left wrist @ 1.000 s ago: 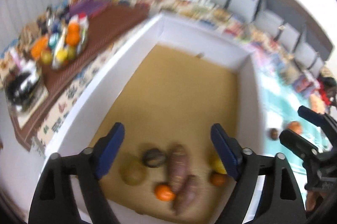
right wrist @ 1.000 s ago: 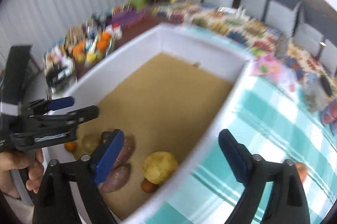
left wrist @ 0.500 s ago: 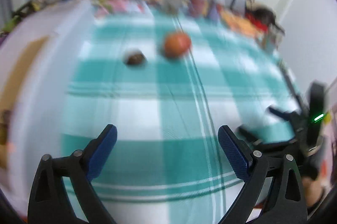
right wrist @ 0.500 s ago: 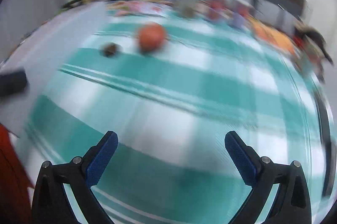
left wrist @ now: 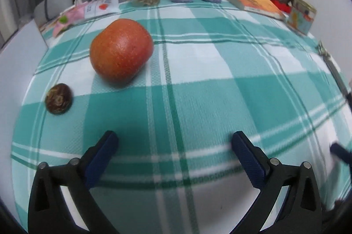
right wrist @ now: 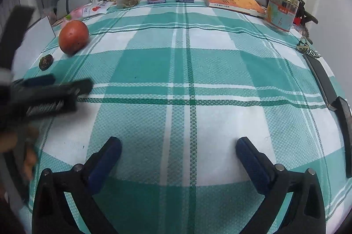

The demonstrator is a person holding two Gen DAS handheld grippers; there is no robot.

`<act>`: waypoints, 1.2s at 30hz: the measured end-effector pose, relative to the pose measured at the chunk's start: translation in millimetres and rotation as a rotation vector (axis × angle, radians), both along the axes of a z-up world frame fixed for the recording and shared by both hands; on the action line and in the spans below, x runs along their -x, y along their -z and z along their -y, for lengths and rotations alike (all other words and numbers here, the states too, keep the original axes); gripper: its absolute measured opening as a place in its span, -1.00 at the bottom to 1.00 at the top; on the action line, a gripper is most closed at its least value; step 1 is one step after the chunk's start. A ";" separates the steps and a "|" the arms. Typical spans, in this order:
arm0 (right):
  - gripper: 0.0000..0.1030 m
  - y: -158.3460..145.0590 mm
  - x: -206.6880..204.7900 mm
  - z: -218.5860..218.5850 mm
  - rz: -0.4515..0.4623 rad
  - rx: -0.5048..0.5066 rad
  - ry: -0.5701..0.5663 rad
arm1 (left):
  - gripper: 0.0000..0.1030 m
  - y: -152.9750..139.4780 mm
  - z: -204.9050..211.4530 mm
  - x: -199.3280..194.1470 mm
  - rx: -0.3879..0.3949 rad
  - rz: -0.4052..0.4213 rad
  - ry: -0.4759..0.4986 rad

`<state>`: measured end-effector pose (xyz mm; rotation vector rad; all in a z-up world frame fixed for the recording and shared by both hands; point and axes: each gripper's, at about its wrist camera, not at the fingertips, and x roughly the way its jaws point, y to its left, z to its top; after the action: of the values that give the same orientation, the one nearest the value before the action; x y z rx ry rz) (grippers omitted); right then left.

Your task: Organize fruits

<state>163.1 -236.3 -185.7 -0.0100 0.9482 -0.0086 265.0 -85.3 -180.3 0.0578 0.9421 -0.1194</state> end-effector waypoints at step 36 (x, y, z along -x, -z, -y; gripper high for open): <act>1.00 0.4 -1.5 0.9 0.000 -0.003 -0.001 | 0.99 0.8 -1.0 1.6 -0.001 0.003 0.000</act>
<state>164.6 -237.2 -186.2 -0.0078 0.9477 -0.0064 263.3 -84.3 -181.0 0.0591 0.9395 -0.1193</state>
